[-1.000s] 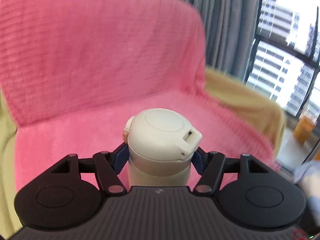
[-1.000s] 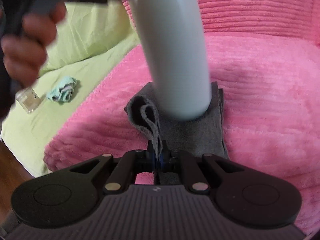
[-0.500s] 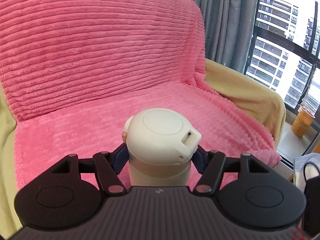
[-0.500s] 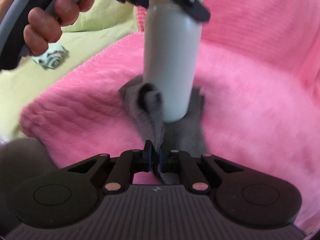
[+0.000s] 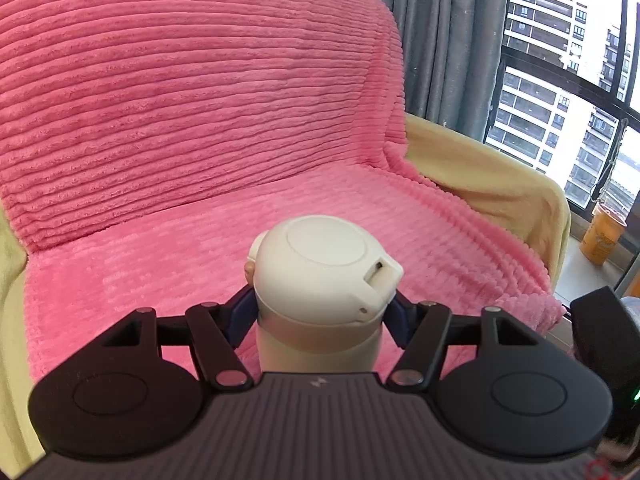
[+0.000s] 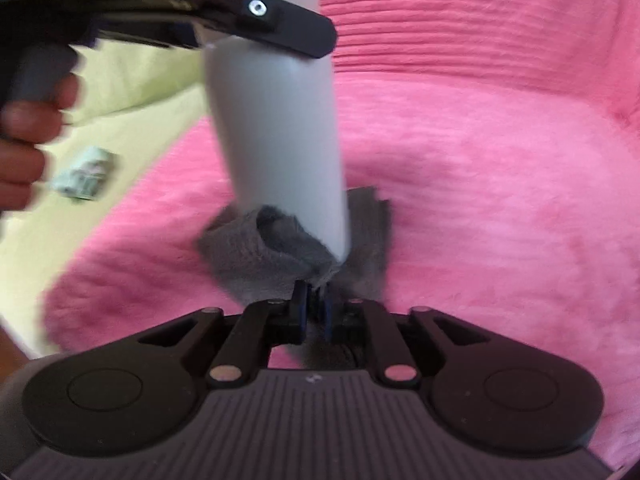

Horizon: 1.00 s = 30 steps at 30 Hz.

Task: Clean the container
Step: 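Lower the grey cloth onto the blanket with the right gripper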

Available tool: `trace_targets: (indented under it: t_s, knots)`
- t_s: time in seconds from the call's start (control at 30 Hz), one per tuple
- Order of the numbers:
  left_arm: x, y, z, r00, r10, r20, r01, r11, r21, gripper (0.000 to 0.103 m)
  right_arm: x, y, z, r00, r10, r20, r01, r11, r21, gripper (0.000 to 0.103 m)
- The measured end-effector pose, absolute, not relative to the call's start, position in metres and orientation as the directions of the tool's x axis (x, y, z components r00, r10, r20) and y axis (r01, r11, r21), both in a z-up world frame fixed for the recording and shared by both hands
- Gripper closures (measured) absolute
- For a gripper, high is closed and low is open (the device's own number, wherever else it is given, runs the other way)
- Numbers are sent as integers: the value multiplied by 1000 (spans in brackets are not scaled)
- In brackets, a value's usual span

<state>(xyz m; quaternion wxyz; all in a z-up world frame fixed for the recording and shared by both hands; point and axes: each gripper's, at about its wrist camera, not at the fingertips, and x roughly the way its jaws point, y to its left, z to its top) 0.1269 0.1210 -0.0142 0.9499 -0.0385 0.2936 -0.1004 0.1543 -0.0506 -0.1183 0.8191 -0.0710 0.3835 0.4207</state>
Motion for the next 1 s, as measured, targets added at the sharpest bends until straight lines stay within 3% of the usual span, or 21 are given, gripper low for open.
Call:
trace_targets:
  t_s: [0.1,0.3,0.37,0.43,0.7,1.0]
  knots:
    - [125,121,-14,805,-223,-549,182,975,-129,37,161,-70,-119,279,703,-654,-741,591,319,82]
    - [126,119,-14,800,-225,-557,182,974,-133,37,165,-51,-127,163,734,-659,-848,445,286,82]
    - [127,118,-12,798,-225,-559,185,974,-129,37,153,-37,-131,196,721,-665,-873,437,216,91]
    - [127,117,-7,797,-226,-560,187,974,-126,37,153,-39,-134,217,733,-644,-839,478,260,100]
    - [125,112,29,816,-214,-538,198,976,-89,37,160,-92,-147,237,832,-501,-501,546,671,99]
    - [119,104,95,857,-205,-473,203,978,-56,37,181,-140,-170,342,908,-241,-67,279,958,98]
